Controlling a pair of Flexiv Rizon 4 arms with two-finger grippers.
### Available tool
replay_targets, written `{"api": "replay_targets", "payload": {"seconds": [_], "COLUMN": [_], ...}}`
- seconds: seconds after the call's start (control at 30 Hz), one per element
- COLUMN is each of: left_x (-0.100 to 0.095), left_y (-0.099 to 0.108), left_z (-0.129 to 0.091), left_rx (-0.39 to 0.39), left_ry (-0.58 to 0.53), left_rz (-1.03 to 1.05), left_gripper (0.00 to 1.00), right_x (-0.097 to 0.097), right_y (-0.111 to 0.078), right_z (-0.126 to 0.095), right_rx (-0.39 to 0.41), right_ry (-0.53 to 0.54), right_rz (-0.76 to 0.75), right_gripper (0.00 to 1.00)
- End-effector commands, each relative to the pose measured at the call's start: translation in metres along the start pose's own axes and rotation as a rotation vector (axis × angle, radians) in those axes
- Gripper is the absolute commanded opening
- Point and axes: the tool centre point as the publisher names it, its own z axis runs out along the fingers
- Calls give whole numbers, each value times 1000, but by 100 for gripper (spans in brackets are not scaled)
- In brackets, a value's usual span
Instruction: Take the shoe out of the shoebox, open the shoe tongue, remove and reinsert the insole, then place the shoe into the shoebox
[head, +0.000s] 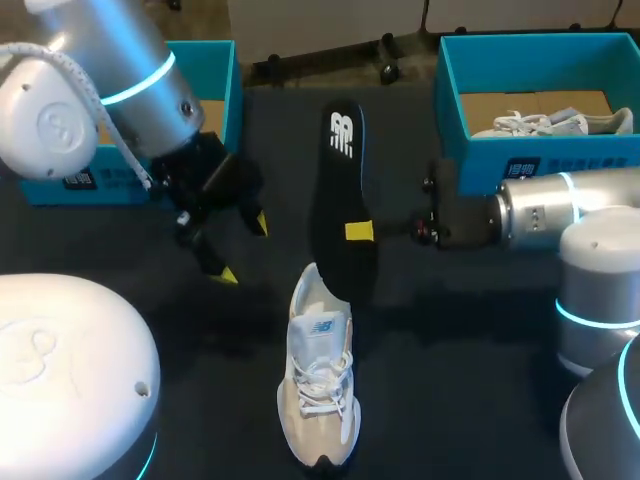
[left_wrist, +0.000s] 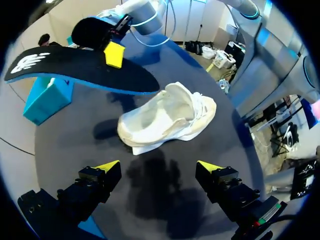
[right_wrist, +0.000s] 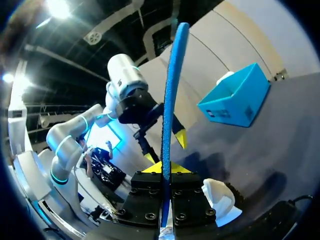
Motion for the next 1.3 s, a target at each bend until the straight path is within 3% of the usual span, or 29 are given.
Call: {"api": "replay_targets", "payload": {"seconds": [0.03, 0.13, 0.63, 0.9, 1.3], "left_x": [7, 12, 12, 9, 7], "left_y": [7, 8, 8, 11, 21], "left_z": [16, 26, 26, 54, 70], "left_rx": [16, 35, 35, 1, 41], "left_ry": [-15, -16, -16, -8, -2], "left_rz": [-30, -69, -69, -50, -84], "left_gripper": [100, 100, 100, 100, 100], "right_x": [-7, -11, -11, -12, -26], "right_y": [-1, -3, -3, -5, -12], "right_z": [14, 17, 17, 28, 46], "right_rx": [-25, -63, -63, -91, -107], "right_ry": [13, 39, 39, 30, 18], "right_rz": [-22, -32, -32, -143, -154], "right_gripper": [0, 0, 0, 0, 0]}}
